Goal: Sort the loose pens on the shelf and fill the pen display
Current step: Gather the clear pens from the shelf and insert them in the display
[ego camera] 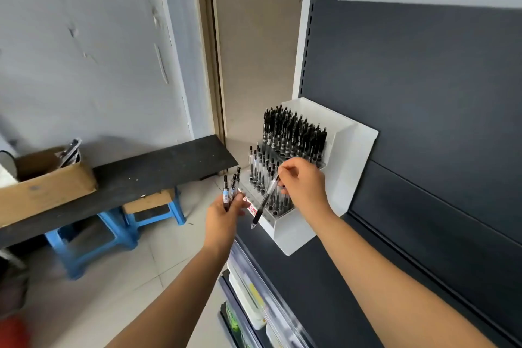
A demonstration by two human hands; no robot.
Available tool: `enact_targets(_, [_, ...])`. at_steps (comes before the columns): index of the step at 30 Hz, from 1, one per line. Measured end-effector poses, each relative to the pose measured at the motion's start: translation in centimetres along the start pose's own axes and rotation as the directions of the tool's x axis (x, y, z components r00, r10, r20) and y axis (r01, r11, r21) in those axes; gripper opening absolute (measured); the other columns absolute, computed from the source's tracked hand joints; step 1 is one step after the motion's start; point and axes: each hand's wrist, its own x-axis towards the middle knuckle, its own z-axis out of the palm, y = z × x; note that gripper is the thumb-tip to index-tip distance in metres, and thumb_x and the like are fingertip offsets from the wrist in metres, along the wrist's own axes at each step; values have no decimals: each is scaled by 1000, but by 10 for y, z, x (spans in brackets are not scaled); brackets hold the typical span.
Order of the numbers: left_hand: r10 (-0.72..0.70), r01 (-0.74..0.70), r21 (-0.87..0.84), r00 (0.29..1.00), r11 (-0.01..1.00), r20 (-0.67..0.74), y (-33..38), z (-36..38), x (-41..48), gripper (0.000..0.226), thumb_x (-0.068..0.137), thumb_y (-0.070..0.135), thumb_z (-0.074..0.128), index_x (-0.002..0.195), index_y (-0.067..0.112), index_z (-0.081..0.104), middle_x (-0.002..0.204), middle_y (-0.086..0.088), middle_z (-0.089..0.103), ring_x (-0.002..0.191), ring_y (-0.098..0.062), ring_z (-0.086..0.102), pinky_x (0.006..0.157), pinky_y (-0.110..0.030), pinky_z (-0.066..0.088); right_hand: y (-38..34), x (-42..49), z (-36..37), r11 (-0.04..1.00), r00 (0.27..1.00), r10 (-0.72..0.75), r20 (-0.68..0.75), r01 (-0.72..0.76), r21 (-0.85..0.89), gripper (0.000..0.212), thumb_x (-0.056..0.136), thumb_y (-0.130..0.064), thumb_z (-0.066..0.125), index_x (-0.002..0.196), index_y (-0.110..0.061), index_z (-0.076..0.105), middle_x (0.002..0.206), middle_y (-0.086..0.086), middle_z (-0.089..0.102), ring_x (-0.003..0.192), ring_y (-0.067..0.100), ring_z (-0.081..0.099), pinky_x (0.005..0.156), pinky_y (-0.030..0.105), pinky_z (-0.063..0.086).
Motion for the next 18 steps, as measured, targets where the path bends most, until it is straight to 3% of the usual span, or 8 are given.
enact_targets(4, [-25, 30, -67, 998, 997, 65, 0, -9, 33, 16, 96, 16, 50, 92, 4, 59, 61, -3, 54, 53, -14, 49, 54, -23, 45, 0, 23, 21, 946, 969, -246, -31, 233, -224, 8, 91, -10, 58, 91, -8, 66, 74, 3, 67, 67, 19, 63, 66, 40, 54])
enact_targets(7, [-15, 32, -94, 983, 995, 180, 0, -10, 66, 20, 96, 16, 49, 98, -3, 56, 56, -1, 50, 50, -13, 42, 50, -24, 38, -3, 41, 41, 870, 948, -317, 3, 292, -396, 13, 94, -16, 55, 95, -9, 65, 75, 3, 66, 64, 18, 60, 61, 39, 53])
enact_targets(12, [1, 22, -62, 936, 998, 353, -7, -18, 122, 26, 96, 18, 49, 102, -7, 56, 61, -4, 53, 47, -12, 43, 47, -24, 37, -7, 61, 66, 774, 973, -225, 55, 213, -596, 19, 98, -23, 47, 103, -13, 62, 85, 0, 66, 72, 11, 57, 65, 22, 43])
enact_targets(18, [21, 11, -58, 850, 998, 527, -7, -22, 160, 28, 96, 18, 49, 97, -9, 54, 65, -8, 54, 49, -12, 46, 47, -21, 40, -20, 72, 74, 801, 995, -70, -77, 10, -598, 14, 96, -22, 47, 98, -16, 60, 82, -2, 64, 73, 14, 58, 68, 32, 49])
